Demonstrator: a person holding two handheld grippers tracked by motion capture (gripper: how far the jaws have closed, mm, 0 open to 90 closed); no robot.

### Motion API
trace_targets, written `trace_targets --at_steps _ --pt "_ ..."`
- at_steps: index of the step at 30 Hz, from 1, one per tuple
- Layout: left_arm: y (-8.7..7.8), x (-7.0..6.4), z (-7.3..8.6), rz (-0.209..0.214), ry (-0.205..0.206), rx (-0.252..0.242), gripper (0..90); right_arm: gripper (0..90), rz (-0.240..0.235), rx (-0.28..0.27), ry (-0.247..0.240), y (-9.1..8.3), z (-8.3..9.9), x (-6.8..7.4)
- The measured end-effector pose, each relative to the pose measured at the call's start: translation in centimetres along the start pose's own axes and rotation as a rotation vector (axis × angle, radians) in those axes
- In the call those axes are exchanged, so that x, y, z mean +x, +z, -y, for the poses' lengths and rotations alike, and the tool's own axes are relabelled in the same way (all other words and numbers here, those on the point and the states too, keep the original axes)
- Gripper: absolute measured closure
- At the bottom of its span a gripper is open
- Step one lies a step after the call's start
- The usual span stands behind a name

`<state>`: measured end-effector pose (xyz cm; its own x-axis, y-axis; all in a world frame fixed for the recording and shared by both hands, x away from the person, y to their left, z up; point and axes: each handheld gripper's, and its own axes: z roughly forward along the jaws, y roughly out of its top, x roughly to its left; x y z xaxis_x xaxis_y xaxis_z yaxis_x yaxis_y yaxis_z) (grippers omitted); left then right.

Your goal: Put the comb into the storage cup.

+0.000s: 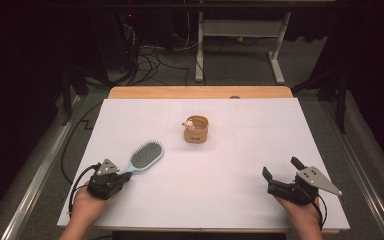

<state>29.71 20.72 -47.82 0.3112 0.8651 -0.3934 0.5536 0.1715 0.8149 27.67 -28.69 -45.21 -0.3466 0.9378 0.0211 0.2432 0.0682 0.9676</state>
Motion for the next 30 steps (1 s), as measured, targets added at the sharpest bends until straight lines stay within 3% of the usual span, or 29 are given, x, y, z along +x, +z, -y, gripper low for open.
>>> trace_targets --at_steps 7,13,30 --pt "-0.5 -0.4 -0.3 0.026 0.000 -0.028 90.0 0.1 0.001 -0.002 -0.003 -0.1 -0.1 0.1" --pt "-1.1 0.1 -1.0 0.062 -0.047 -0.095 90.0 0.1 0.002 0.002 -0.003 0.0 0.0 0.0" --pt "-2.1 0.6 -1.8 0.094 -0.078 -0.206 83.2 0.1 0.004 -0.004 -0.007 -0.2 0.0 -0.1"
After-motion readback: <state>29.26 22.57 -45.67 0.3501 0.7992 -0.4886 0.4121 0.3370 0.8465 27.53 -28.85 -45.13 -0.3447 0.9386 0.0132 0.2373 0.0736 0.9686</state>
